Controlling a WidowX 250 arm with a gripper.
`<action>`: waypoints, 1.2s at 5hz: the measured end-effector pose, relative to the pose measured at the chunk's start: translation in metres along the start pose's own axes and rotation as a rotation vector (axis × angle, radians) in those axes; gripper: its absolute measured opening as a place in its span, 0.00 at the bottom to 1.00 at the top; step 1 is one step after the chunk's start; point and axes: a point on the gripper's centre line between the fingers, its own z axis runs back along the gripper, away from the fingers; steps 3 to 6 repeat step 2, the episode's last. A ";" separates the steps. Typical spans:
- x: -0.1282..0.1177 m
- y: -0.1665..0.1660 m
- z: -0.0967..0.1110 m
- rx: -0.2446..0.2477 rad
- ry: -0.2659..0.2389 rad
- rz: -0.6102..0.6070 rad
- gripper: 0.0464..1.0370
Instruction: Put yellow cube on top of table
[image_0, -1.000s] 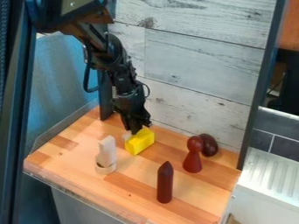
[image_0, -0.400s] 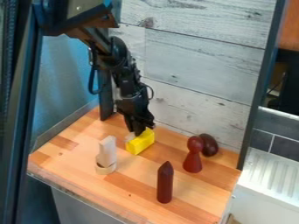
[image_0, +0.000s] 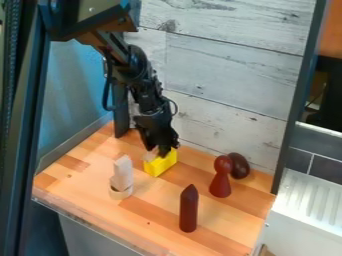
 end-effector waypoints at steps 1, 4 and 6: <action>-0.004 -0.004 -0.001 -0.024 0.016 0.006 0.93; 0.002 -0.009 0.019 -0.078 0.004 0.020 0.97; 0.002 -0.009 0.019 -0.078 0.004 0.020 0.97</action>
